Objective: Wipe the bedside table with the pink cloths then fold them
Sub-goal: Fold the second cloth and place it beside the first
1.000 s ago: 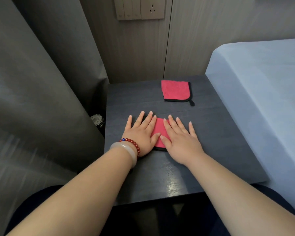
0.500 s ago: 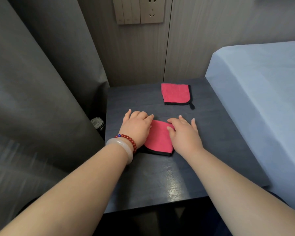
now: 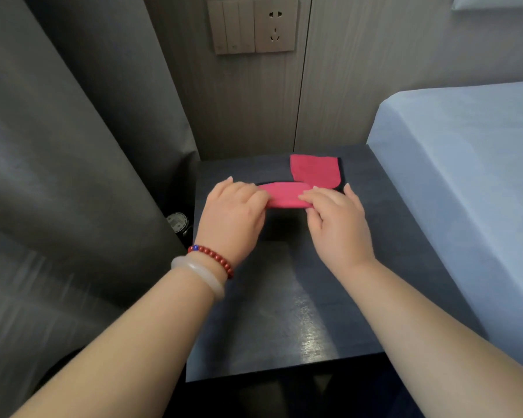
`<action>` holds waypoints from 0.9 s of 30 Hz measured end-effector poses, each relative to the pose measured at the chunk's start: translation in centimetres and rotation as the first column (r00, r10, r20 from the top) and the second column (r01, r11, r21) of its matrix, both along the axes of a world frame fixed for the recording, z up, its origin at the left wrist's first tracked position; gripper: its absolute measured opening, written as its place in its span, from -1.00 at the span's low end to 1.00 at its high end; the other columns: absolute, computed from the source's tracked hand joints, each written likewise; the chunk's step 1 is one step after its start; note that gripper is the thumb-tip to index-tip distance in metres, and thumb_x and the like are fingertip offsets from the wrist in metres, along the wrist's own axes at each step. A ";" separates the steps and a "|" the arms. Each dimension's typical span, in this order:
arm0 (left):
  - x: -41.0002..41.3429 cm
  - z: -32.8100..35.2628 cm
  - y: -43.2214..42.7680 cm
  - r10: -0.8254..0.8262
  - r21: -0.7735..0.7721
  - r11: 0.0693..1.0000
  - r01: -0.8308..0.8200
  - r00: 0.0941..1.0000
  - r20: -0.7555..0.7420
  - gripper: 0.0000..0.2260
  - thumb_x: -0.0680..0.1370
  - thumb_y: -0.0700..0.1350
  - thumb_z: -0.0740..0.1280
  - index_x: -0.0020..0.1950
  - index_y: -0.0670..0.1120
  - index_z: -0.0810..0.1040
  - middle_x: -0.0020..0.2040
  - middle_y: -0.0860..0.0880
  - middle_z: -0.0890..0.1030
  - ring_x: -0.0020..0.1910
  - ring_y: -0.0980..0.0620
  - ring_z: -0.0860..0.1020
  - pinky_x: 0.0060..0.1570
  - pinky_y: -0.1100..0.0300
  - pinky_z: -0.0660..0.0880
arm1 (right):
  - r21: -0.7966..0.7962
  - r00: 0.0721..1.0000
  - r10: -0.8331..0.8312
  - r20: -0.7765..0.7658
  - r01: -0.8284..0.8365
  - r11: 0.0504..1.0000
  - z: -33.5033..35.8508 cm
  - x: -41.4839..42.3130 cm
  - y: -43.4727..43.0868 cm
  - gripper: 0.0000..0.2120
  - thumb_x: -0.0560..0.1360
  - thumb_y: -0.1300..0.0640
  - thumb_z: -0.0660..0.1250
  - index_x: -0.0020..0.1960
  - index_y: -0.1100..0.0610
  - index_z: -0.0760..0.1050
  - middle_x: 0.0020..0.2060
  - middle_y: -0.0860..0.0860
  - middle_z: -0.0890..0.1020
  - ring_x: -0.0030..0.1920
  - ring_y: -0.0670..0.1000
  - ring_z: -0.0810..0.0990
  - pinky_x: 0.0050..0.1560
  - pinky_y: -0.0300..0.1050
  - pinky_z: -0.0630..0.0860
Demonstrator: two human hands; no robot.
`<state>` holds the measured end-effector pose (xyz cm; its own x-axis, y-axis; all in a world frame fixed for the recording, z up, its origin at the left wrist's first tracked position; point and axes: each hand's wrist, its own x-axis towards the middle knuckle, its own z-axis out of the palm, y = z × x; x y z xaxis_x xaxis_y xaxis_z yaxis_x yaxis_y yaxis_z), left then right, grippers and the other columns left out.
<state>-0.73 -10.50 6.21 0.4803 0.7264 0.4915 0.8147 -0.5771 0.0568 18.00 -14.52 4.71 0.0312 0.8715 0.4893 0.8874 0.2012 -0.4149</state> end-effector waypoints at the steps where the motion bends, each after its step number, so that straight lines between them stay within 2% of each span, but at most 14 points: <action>1: -0.5 -0.7 -0.9 -0.001 -0.036 0.999 -0.001 0.999 -0.052 -0.90 0.48 -0.16 0.30 -0.06 -0.04 0.59 -0.10 -0.01 0.63 -0.04 -0.08 0.59 0.30 0.01 0.23 | -0.012 0.999 0.030 0.033 -0.030 0.999 -0.6 0.2 -0.6 -0.75 0.45 0.31 0.32 0.06 0.10 0.62 0.03 -0.01 0.67 0.15 0.02 0.59 0.46 0.15 0.16; 3: -1.4 -2.4 -3.0 -0.019 -0.137 0.991 -0.007 0.983 -0.183 -0.90 0.46 -0.08 0.28 -0.10 -0.02 0.59 -0.12 0.02 0.63 -0.05 -0.07 0.59 0.33 -0.02 0.19 | -0.076 0.990 0.093 0.108 -0.085 0.993 -2.6 0.5 -2.3 -0.75 0.41 0.30 0.35 0.03 0.07 0.63 0.01 -0.04 0.68 0.13 0.01 0.60 0.47 0.12 0.11; 5: -1.9 -3.7 -5.0 -0.070 -0.262 0.965 -0.008 0.955 -0.290 -0.78 0.42 0.06 0.24 -0.13 -0.01 0.61 -0.10 0.03 0.64 -0.01 -0.05 0.60 0.35 -0.08 0.22 | -0.174 0.974 0.150 0.167 -0.121 0.977 -4.7 0.7 -4.3 -0.75 0.37 0.24 0.35 0.01 0.04 0.64 0.01 -0.07 0.68 0.14 0.00 0.60 0.47 0.12 0.08; 8: -1.4 -4.2 -6.6 -0.074 -0.330 0.944 -0.008 0.969 -0.236 -0.69 0.43 0.11 0.22 -0.07 -0.03 0.66 0.06 -0.01 0.65 0.10 -0.07 0.58 0.35 -0.08 0.30 | -0.239 0.974 0.145 0.173 -0.101 0.966 -5.9 0.6 -6.1 -0.68 0.38 0.09 0.23 0.07 0.02 0.64 0.11 -0.09 0.65 0.19 -0.04 0.56 0.46 0.13 0.10; 11: 1.1 -4.1 -6.2 0.007 -0.296 0.954 -0.053 0.988 -0.154 -0.61 0.47 0.00 0.14 0.14 -0.10 0.63 0.27 -0.11 0.57 0.27 -0.15 0.51 0.35 -0.05 0.32 | -0.158 0.990 0.061 0.125 -0.041 0.987 -4.9 0.6 -5.4 -0.61 0.41 0.07 0.13 0.10 0.06 0.63 0.13 -0.04 0.65 0.22 -0.01 0.55 0.45 0.11 0.17; 13: 3.3 -3.9 -5.2 0.067 -0.335 0.935 -0.115 0.986 -0.152 -0.52 0.52 -0.01 0.06 0.36 -0.14 0.48 0.42 -0.14 0.42 0.42 -0.17 0.36 0.40 -0.05 0.25 | -0.155 0.993 -0.017 0.116 0.035 0.987 -4.3 0.9 -4.0 -0.57 0.42 0.08 0.07 0.15 0.08 0.61 0.17 0.00 0.63 0.27 0.02 0.52 0.44 0.09 0.20; 15: 5.2 -4.7 -4.1 0.093 -0.423 0.891 -0.166 0.978 -0.188 -0.48 0.61 0.05 0.00 0.54 -0.11 0.18 0.57 -0.12 0.14 0.55 -0.13 0.06 0.48 -0.04 0.04 | -0.217 0.987 -0.076 0.139 0.106 0.970 -4.0 1.2 -2.6 -0.55 0.44 0.10 0.06 0.23 0.09 0.55 0.28 0.05 0.55 0.36 0.05 0.43 0.45 0.07 0.18; 16: 5.8 -5.4 -3.6 0.103 -0.482 0.854 -0.195 0.972 -0.211 -0.46 0.63 0.11 -0.04 0.58 -0.06 0.03 0.59 -0.08 -0.01 0.56 -0.11 -0.08 0.50 -0.03 -0.08 | -0.271 0.983 -0.089 0.158 0.130 0.954 -4.1 1.3 -2.1 -0.55 0.47 0.11 0.09 0.31 0.09 0.48 0.36 0.07 0.47 0.43 0.05 0.34 0.47 0.07 0.14; 18: 6.2 -6.7 -2.9 0.131 -0.539 0.801 -0.259 0.955 -0.265 -0.42 0.61 0.23 -0.12 0.58 0.05 -0.14 0.59 -0.05 -0.16 0.55 -0.08 -0.21 0.50 -0.06 -0.20 | -0.390 0.978 -0.075 0.195 0.147 0.909 -4.7 1.6 -1.3 -0.53 0.56 0.08 0.10 0.47 0.05 0.28 0.51 0.05 0.24 0.52 0.03 0.11 0.51 0.05 0.00; 21: 5.4 -7.7 -1.2 0.160 -0.534 0.793 -0.293 0.946 -0.282 -0.40 0.58 0.29 -0.15 0.57 0.12 -0.18 0.59 -0.02 -0.20 0.55 -0.06 -0.23 0.49 -0.08 -0.22 | -0.510 0.966 -0.025 0.259 0.159 0.845 -6.0 1.9 -0.7 -0.48 0.62 -0.11 -0.05 0.55 -0.06 0.00 0.56 -0.02 -0.02 0.55 -0.01 -0.13 0.53 0.04 -0.15; 27: 2.2 -7.6 5.0 0.207 -0.533 0.766 -0.358 0.924 -0.323 -0.38 0.56 0.32 -0.15 0.57 0.14 -0.19 0.59 -0.01 -0.20 0.55 -0.06 -0.22 0.50 -0.10 -0.19 | -0.526 0.948 -0.037 0.318 0.208 0.825 -6.7 1.7 -0.4 -0.47 0.61 -0.15 -0.13 0.55 -0.09 -0.08 0.56 -0.05 -0.08 0.55 -0.03 -0.17 0.52 0.04 -0.18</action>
